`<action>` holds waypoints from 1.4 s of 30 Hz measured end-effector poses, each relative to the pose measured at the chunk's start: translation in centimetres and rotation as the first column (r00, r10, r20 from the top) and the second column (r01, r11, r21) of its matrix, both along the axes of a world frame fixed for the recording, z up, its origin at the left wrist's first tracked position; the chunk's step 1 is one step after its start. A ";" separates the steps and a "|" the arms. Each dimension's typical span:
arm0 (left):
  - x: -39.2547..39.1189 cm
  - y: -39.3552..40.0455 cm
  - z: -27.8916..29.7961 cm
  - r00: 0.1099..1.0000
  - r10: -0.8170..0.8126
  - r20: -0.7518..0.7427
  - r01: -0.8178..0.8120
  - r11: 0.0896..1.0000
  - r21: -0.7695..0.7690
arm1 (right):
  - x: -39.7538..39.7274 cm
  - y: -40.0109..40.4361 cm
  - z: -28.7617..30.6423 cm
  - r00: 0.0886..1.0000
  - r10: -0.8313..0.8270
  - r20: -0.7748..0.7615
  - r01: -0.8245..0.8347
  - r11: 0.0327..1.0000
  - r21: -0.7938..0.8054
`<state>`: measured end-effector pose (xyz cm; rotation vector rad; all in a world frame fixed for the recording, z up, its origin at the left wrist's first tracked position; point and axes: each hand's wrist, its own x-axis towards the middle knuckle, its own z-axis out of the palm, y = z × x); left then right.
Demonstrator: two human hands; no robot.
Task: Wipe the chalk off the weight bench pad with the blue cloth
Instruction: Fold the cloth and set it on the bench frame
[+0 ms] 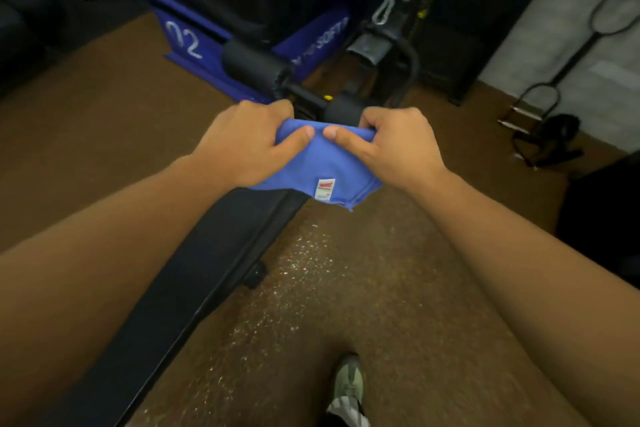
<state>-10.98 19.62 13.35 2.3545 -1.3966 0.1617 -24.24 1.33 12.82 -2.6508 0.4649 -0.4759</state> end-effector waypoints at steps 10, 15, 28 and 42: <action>-0.3 -14.8 1.0 0.658 -0.184 -0.730 0.029 0.975 -0.220 | -5.5 -12.9 1.2 0.984 -0.165 0.070 0.092 0.798 0.596; 0.9 -18.3 4.5 0.444 -0.236 -0.864 -0.163 0.927 -0.337 | -4.7 -15.6 4.7 0.922 -0.338 0.189 0.063 0.613 0.788; 4.3 -25.3 8.3 0.756 -0.070 -0.651 -0.170 0.939 -0.298 | 1.6 -16.2 8.1 0.671 -0.723 0.165 0.460 0.581 0.672; 12.2 -23.3 -4.8 0.645 0.033 -0.764 -0.099 0.994 -0.040 | 8.0 -13.5 -4.6 0.591 -0.797 -0.122 0.568 0.304 0.765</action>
